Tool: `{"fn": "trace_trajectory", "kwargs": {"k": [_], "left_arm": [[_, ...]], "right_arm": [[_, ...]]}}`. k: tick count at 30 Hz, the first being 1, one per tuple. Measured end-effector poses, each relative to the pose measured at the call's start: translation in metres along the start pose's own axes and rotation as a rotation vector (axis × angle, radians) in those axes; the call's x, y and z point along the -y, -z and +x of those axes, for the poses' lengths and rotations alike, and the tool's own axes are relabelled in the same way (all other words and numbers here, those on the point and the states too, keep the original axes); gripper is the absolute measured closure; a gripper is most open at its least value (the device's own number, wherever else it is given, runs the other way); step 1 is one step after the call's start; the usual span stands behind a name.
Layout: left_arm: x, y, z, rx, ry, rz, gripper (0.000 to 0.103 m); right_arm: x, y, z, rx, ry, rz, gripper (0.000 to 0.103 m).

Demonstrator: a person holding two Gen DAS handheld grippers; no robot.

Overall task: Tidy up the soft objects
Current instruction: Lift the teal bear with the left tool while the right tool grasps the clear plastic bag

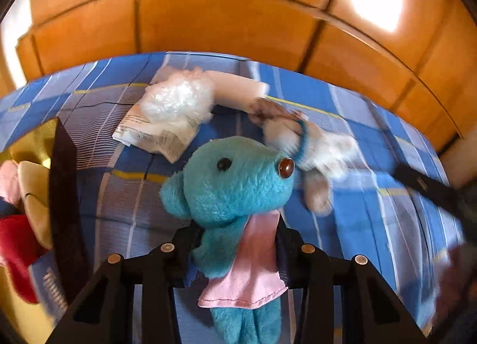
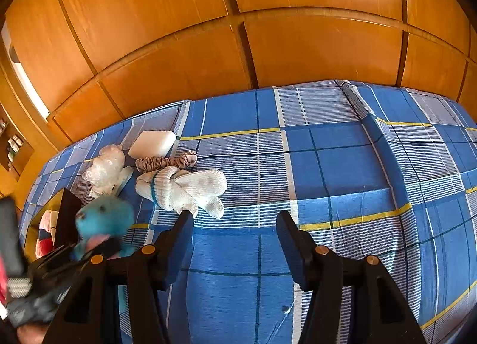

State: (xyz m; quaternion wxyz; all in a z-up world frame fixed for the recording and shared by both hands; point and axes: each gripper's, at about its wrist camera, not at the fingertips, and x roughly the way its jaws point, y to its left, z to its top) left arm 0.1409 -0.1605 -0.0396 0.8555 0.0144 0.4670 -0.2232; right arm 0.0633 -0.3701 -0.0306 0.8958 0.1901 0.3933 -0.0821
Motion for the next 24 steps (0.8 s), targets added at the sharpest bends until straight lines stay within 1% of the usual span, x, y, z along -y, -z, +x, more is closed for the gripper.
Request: {"fn": "trace_trajectory", "kwargs": {"k": [2,5,8,9,10,12,14,17,20,24], "left_arm": [[0.006,0.016,-0.015,-0.001,0.027,0.073,0.061],[0.019,0.045,-0.026,-0.03,0.033,0.196,0.061],[0.028,0.067,-0.024,-0.054,0.019,0.274,0.061],[0.03,0.072,-0.022,-0.046,0.01,0.289,0.061],[0.031,0.075,-0.021,-0.027,0.007,0.298,0.066],[0.032,0.077,-0.017,-0.028,0.027,0.293,0.066],[0.031,0.078,-0.013,-0.028,0.031,0.285,0.066],[0.029,0.079,-0.013,-0.022,0.042,0.276,0.066],[0.027,0.078,-0.011,-0.014,0.057,0.27,0.066],[0.023,0.08,-0.011,0.001,0.078,0.252,0.066]], "right_arm": [[-0.002,0.001,0.002,-0.005,0.001,-0.013,0.045],[-0.005,0.004,0.005,-0.015,-0.001,-0.029,0.045],[-0.008,0.005,0.008,-0.026,-0.021,-0.042,0.045],[-0.009,0.006,0.009,-0.029,-0.036,-0.044,0.045],[-0.01,0.007,0.01,-0.033,-0.057,-0.048,0.045],[-0.014,0.009,0.01,-0.036,-0.087,-0.067,0.045],[-0.02,0.01,0.012,-0.049,-0.133,-0.084,0.045],[-0.03,0.009,0.014,-0.088,-0.201,-0.094,0.045],[-0.049,-0.005,0.017,-0.121,-0.261,-0.128,0.045],[-0.09,-0.038,0.027,-0.179,-0.365,-0.175,0.045]]}}
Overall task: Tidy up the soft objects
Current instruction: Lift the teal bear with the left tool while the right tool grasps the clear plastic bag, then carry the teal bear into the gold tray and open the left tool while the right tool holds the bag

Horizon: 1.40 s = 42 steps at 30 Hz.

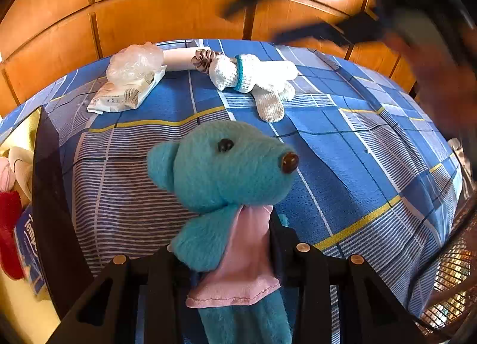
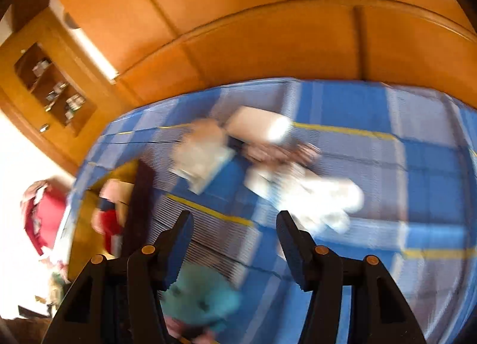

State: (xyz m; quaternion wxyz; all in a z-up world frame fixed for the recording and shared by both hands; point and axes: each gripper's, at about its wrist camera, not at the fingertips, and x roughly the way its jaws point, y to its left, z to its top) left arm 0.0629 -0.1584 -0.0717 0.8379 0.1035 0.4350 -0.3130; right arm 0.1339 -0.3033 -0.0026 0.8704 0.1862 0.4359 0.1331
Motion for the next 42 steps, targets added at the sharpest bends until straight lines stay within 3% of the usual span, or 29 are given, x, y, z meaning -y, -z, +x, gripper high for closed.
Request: {"fn": "trace_trajectory", "kwargs": {"k": [2,4,10,14,15,16,17,19,25,31,35,40,42], "left_arm": [[-0.002,0.002,-0.001,0.012,0.01,-0.006,0.066],[-0.005,0.003,-0.004,0.02,0.019,-0.012,0.066],[-0.005,0.007,-0.006,0.046,0.027,-0.003,0.066],[-0.005,0.008,-0.007,0.056,0.031,0.003,0.066],[-0.006,0.008,-0.007,0.056,0.033,0.002,0.066],[-0.006,0.008,-0.007,0.056,0.037,0.0,0.066],[-0.007,0.008,-0.007,0.056,0.039,-0.001,0.066],[-0.006,0.009,-0.007,0.056,0.04,-0.001,0.066],[-0.007,0.009,-0.006,0.054,0.041,-0.019,0.066],[-0.005,0.007,-0.005,0.046,0.032,-0.026,0.066],[-0.005,0.004,-0.005,0.033,0.026,-0.036,0.069],[0.001,0.0,-0.01,0.022,0.01,-0.029,0.072],[0.002,-0.001,-0.015,0.023,0.005,-0.031,0.072]], "right_arm": [[-0.012,-0.022,0.014,-0.026,-0.034,-0.006,0.044],[-0.022,-0.04,0.032,-0.058,-0.056,0.004,0.037],[-0.039,-0.08,0.099,-0.136,0.036,0.032,0.033],[-0.042,-0.087,0.132,-0.202,0.105,0.026,0.033],[-0.043,-0.086,0.139,-0.227,0.114,0.012,0.034],[-0.046,-0.083,0.147,-0.247,0.128,-0.008,0.048],[-0.049,-0.08,0.148,-0.253,0.13,-0.031,0.049],[-0.058,-0.076,0.14,-0.218,0.144,-0.085,0.064],[-0.059,-0.06,0.079,-0.111,0.169,-0.147,0.066],[-0.026,-0.011,0.009,-0.092,0.189,-0.141,0.066],[-0.002,0.031,-0.009,-0.12,0.219,-0.1,0.066],[0.01,0.08,0.004,-0.182,0.269,-0.132,0.066],[0.015,0.09,0.007,-0.151,0.272,-0.123,0.066]]}}
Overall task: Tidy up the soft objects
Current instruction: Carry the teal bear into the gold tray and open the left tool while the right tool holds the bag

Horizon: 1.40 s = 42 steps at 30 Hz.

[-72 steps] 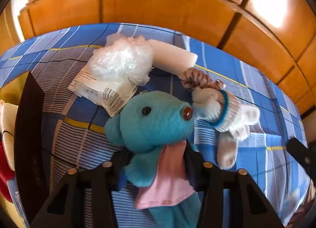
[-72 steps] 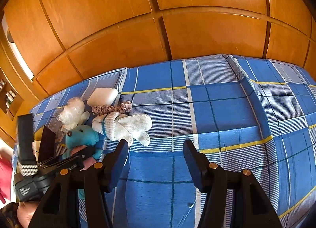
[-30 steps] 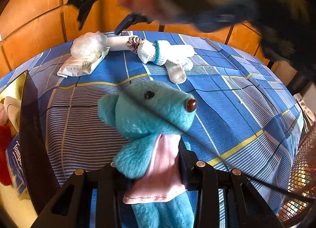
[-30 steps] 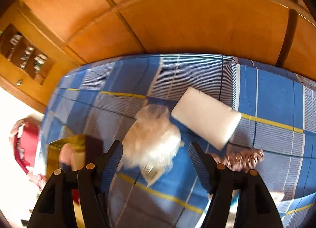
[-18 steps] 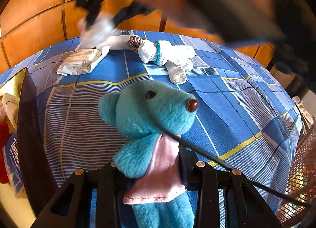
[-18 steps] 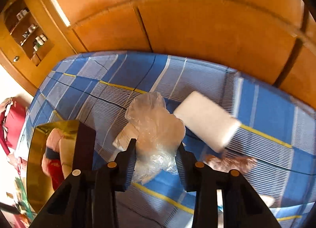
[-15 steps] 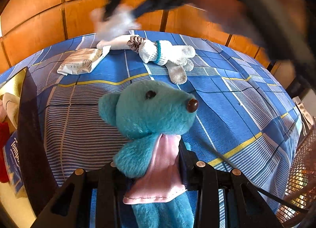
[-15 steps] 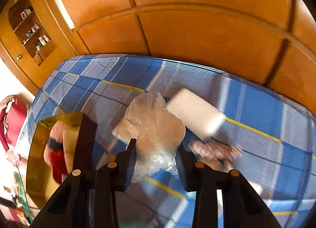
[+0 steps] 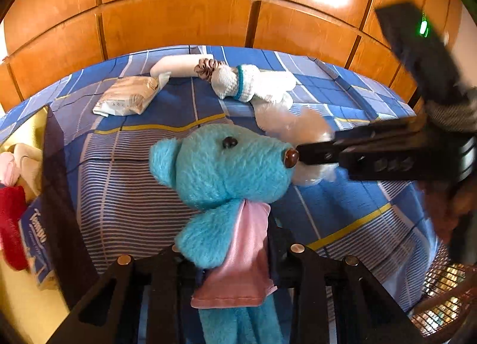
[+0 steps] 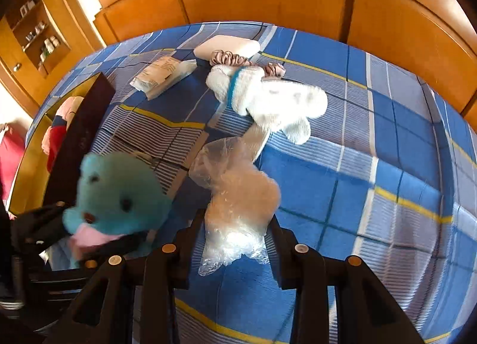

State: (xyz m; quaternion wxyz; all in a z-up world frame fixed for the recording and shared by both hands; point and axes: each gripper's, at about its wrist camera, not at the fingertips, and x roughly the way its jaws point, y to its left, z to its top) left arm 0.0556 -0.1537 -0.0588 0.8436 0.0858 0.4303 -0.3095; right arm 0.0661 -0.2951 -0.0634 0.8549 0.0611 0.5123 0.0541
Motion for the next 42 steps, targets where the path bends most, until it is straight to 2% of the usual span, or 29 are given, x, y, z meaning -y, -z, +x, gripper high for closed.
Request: {"fn": "trace_trajectory", "kwargs": {"k": [3,10,22,28,33,38,42], "left_arm": [[0.001,-0.003,-0.015,0.016,-0.004,-0.007,0.072],[-0.011,-0.014,-0.059,0.091,-0.022,-0.08,0.072],[-0.074,-0.006,-0.102,0.133,-0.186,-0.243,0.072],[-0.102,0.004,-0.111,0.141,-0.223,-0.311,0.072],[-0.145,0.016,-0.125,0.15,-0.235,-0.427,0.072],[-0.207,0.025,-0.144,0.161,-0.301,-0.556,0.072],[-0.253,0.029,-0.14,0.123,-0.364,-0.628,0.072]], "right_arm": [[0.008,0.003,0.003,0.028,-0.022,0.064,0.066],[0.005,0.003,0.006,0.035,-0.001,0.034,0.066],[0.004,0.004,0.009,0.029,-0.009,0.046,0.065],[0.005,0.004,0.012,0.018,-0.024,0.053,0.065],[-0.001,0.005,0.012,0.029,0.002,0.026,0.066],[-0.001,0.004,0.013,0.03,0.008,0.014,0.066],[-0.001,0.004,0.013,0.027,0.007,0.015,0.066]]}}
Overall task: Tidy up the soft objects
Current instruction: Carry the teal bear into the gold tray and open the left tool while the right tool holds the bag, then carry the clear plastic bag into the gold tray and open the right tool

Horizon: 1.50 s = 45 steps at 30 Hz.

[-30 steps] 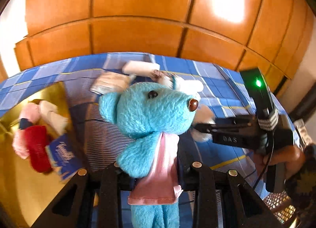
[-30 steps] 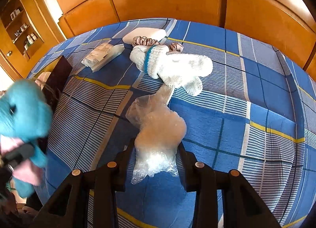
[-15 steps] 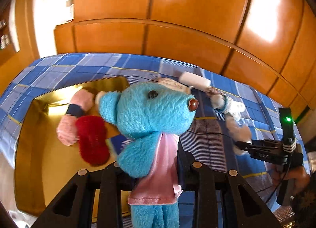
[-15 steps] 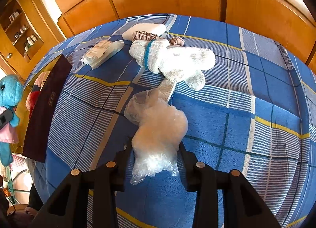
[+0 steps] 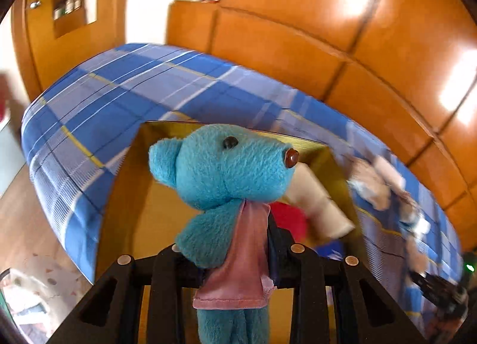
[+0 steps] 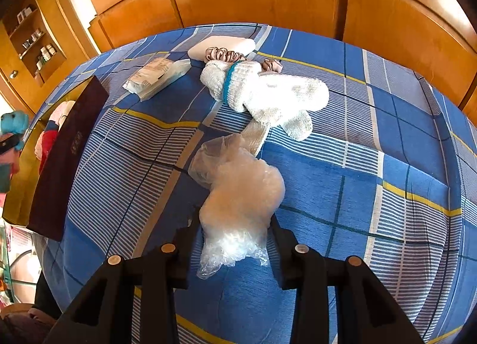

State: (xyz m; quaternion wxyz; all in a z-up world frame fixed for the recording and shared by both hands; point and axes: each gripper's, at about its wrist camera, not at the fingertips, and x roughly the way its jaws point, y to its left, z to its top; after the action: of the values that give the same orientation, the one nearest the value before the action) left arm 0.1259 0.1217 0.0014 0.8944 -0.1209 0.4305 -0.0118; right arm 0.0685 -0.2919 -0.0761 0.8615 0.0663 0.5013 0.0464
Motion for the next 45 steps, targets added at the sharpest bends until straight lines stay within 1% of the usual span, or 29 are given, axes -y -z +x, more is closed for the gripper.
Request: {"fn": "trace_trajectory", "kwargs": {"k": [2,4,7,13,17,18,21,28,33,38,45], "left_arm": [[-0.013,-0.009,0.015,-0.025,-0.028,-0.019,0.072],[-0.022,-0.015,0.028,-0.047,-0.042,-0.039,0.072],[-0.027,-0.022,0.046,-0.071,-0.06,-0.053,0.071],[-0.028,-0.034,0.073,-0.112,-0.096,-0.026,0.068],[-0.029,-0.037,0.082,-0.123,-0.112,-0.022,0.056],[-0.029,-0.037,0.081,-0.118,-0.117,-0.024,0.051],[-0.029,-0.038,0.07,-0.077,-0.135,-0.019,0.043],[-0.025,-0.028,0.032,0.03,-0.186,0.024,0.043],[-0.01,0.004,0.004,0.089,-0.187,0.097,0.043],[0.014,0.036,-0.008,0.085,-0.141,0.155,0.043],[0.041,0.06,-0.011,0.063,-0.092,0.207,0.043]], "right_arm": [[0.0,0.0,0.0,0.0,-0.001,0.001,0.066],[0.0,0.0,0.0,0.0,-0.001,0.001,0.066],[0.0,0.0,0.0,0.001,-0.003,0.003,0.066],[0.0,0.0,0.001,0.0,-0.005,0.005,0.066],[0.0,0.0,0.001,0.001,-0.005,0.005,0.066],[0.0,0.0,0.001,0.001,-0.005,0.005,0.066],[0.0,0.0,0.001,0.001,-0.005,0.004,0.066],[-0.002,0.0,0.001,0.004,0.006,-0.006,0.066],[-0.004,0.0,0.001,0.01,0.018,-0.019,0.066],[-0.006,0.001,0.0,0.013,0.026,-0.026,0.066],[-0.008,0.001,-0.001,0.019,0.043,-0.037,0.066]]}}
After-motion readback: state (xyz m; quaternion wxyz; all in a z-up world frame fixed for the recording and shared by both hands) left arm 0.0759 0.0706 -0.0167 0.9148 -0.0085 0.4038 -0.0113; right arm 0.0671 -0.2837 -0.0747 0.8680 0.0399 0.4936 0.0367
